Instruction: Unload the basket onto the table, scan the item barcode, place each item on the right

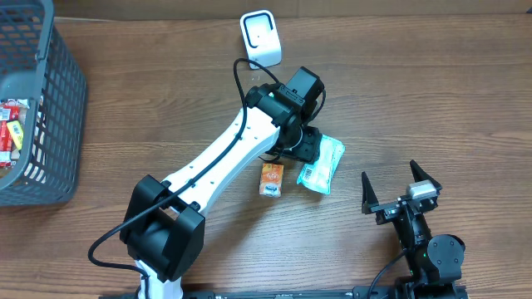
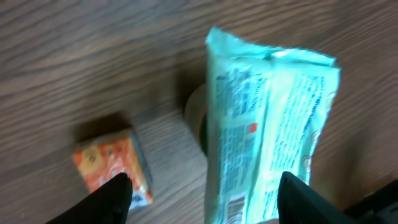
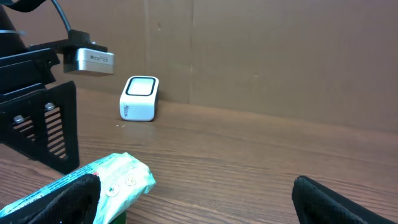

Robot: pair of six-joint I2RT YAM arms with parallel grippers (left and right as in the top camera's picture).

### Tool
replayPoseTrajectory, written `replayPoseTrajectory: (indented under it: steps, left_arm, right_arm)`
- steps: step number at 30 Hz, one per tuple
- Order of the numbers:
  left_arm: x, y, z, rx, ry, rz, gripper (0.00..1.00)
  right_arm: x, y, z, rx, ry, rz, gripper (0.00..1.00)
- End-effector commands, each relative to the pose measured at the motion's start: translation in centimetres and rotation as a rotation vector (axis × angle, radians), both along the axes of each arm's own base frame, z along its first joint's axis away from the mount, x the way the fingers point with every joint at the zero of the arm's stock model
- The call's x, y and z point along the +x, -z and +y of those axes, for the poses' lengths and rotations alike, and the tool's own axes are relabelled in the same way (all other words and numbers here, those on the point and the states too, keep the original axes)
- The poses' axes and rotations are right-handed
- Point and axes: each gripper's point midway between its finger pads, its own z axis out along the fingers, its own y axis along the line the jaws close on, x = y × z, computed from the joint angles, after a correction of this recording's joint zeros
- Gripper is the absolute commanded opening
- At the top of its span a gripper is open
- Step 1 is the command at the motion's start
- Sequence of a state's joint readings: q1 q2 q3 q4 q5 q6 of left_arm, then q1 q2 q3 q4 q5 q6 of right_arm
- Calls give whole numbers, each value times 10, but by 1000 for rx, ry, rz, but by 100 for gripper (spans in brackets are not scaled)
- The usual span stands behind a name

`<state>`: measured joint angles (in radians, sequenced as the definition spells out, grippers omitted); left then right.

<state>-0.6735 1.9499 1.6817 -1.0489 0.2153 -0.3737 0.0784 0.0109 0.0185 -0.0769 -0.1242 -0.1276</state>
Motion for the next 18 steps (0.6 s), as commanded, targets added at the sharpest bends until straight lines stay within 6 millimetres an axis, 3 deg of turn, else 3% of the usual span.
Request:
replayPoseTrajectory:
  steps: [1, 11, 18]
  left_arm:
    - [-14, 17, -9, -25, 62, 62, 60]
    - [-18, 22, -12, -21, 73, 61, 59]
    - [-27, 49, -12, -19, 85, 70, 53]
  right_arm:
    - [0, 2, 0, -1, -1, -2, 100]
    - [0, 2, 0, -1, -1, -2, 100]
    - [0, 2, 0, -1, -1, -1, 100]
